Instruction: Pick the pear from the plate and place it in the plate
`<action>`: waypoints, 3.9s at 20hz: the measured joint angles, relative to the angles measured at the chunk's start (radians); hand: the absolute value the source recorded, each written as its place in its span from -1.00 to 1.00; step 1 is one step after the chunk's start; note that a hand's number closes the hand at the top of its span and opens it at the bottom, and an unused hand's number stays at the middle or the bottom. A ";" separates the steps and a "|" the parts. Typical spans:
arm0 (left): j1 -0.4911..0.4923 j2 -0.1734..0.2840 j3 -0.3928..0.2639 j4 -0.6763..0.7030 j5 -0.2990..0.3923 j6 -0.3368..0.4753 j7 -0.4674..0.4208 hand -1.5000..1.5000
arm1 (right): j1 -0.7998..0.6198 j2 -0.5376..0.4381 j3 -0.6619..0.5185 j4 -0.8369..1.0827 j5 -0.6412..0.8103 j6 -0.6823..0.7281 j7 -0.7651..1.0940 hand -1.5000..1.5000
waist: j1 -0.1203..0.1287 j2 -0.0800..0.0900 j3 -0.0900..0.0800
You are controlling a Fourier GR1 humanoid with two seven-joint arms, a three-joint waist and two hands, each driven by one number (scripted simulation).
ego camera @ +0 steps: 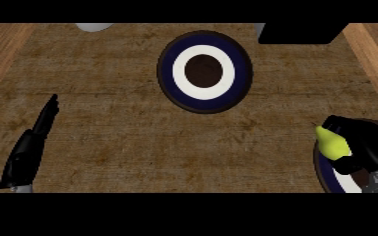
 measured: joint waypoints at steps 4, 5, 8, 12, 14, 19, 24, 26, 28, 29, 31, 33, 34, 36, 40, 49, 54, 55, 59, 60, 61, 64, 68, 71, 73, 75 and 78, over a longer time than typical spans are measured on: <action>0.007 -0.002 0.016 -0.005 -0.005 -0.019 -0.013 0.00 | -0.056 -0.001 -0.016 0.062 0.006 -0.020 -0.037 1.00 | 0.003 0.001 0.001; 0.003 -0.008 0.008 -0.002 -0.009 -0.020 -0.019 0.00 | -0.105 -0.014 -0.026 0.112 -0.015 -0.002 -0.065 1.00 | 0.013 0.004 0.002; -0.021 -0.013 -0.014 -0.005 -0.011 -0.034 -0.023 0.00 | -0.238 -0.030 -0.038 0.230 -0.078 0.080 -0.140 1.00 | 0.063 0.022 0.006; -0.044 -0.018 -0.034 -0.006 -0.016 -0.043 -0.034 0.00 | -0.381 -0.055 -0.075 0.361 -0.158 0.155 -0.243 1.00 | 0.116 0.044 0.011; -0.057 -0.020 -0.039 -0.002 -0.015 -0.047 -0.038 0.00 | -0.451 -0.072 -0.104 0.427 -0.191 0.163 -0.294 1.00 | 0.124 0.048 0.012; -0.082 -0.027 -0.043 0.014 -0.019 -0.043 -0.029 0.00 | -0.595 -0.115 -0.187 0.571 -0.264 0.145 -0.419 1.00 | 0.125 0.052 0.013; -0.083 -0.029 -0.039 0.026 -0.021 -0.040 -0.029 0.00 | -0.702 -0.151 -0.273 0.669 -0.349 0.105 -0.588 1.00 | 0.113 0.046 0.012; -0.082 -0.033 -0.038 0.036 -0.025 -0.034 -0.033 0.00 | -0.740 -0.160 -0.298 0.706 -0.389 0.126 -0.672 1.00 | 0.106 0.044 0.012; -0.093 -0.029 -0.030 0.052 -0.025 -0.032 -0.032 0.00 | -0.785 -0.174 -0.313 0.746 -0.419 0.162 -0.747 1.00 | 0.098 0.041 0.010; -0.092 -0.027 -0.028 0.050 -0.024 -0.034 -0.033 0.00 | -0.805 -0.182 -0.319 0.769 -0.430 0.183 -0.779 1.00 | 0.098 0.040 0.010; -0.095 -0.028 -0.027 0.054 -0.027 -0.030 -0.032 0.00 | -0.851 -0.194 -0.321 0.816 -0.447 0.229 -0.828 1.00 | 0.091 0.036 0.009; -0.089 -0.031 -0.023 0.055 -0.028 -0.025 -0.026 0.00 | -0.883 -0.199 -0.317 0.852 -0.457 0.243 -0.857 1.00 | 0.080 0.031 0.008; -0.084 -0.028 -0.020 0.051 -0.026 -0.028 -0.028 0.00 | -0.905 -0.195 -0.311 0.868 -0.457 0.244 -0.861 1.00 | 0.078 0.029 0.007; -0.083 -0.024 -0.015 0.051 -0.022 -0.032 -0.025 0.00 | -0.951 -0.182 -0.297 0.900 -0.456 0.247 -0.863 1.00 | 0.074 0.026 0.006; -0.072 -0.019 -0.006 0.047 -0.019 -0.037 -0.025 0.00 | -1.029 -0.131 -0.271 0.954 -0.455 0.250 -0.857 1.00 | 0.064 0.021 0.005; -0.038 -0.021 0.009 0.036 -0.019 -0.037 -0.036 0.00 | -1.173 0.008 -0.208 1.036 -0.432 0.277 -0.761 1.00 | 0.044 0.013 0.003; -0.037 -0.022 0.013 0.033 -0.026 -0.036 -0.030 0.00 | -1.207 0.118 -0.154 1.063 -0.388 0.249 -0.706 1.00 | 0.040 0.013 0.003; -0.032 -0.026 0.012 0.033 -0.028 -0.032 -0.035 0.00 | -1.210 0.140 -0.146 1.068 -0.381 0.235 -0.697 1.00 | 0.039 0.013 0.003; -0.034 -0.019 0.022 0.027 -0.025 -0.041 -0.031 0.00 | -1.216 0.212 -0.118 1.095 -0.356 0.206 -0.668 1.00 | 0.038 0.013 0.003; -0.036 -0.018 0.022 0.023 -0.026 -0.041 -0.025 0.00 | -1.213 0.228 -0.110 1.100 -0.350 0.202 -0.665 1.00 | 0.037 0.013 0.003; -0.041 -0.018 0.026 0.039 -0.026 -0.041 -0.037 0.00 | -1.217 0.243 -0.110 1.111 -0.352 0.215 -0.659 1.00 | 0.037 0.014 0.003; -0.044 -0.013 0.030 0.036 -0.018 -0.054 -0.033 0.00 | -1.210 0.273 -0.145 1.152 -0.384 0.212 -0.599 -1.00 | 0.043 0.017 0.003; -0.044 -0.028 0.022 0.055 -0.032 -0.043 -0.049 0.00 | -1.196 0.316 -0.152 1.180 -0.390 0.181 -0.529 -1.00 | 0.041 0.017 0.003; -0.033 -0.031 0.021 0.030 -0.030 -0.047 -0.039 0.00 | -1.189 0.323 -0.171 1.183 -0.409 0.174 -0.531 -1.00 | 0.045 0.018 0.003; -0.027 -0.031 0.023 0.035 -0.034 -0.045 -0.053 0.00 | -1.192 0.318 -0.204 1.178 -0.444 0.184 -0.535 -1.00 | 0.044 0.018 0.003; -0.029 -0.029 0.027 0.044 -0.034 -0.046 -0.058 0.00 | -1.192 0.309 -0.251 1.174 -0.491 0.190 -0.543 -1.00 | 0.044 0.019 0.003; -0.025 -0.031 0.024 0.042 -0.037 -0.047 -0.062 0.00 | -1.190 0.280 -0.323 1.173 -0.564 0.200 -0.528 -1.00 | 0.044 0.020 0.004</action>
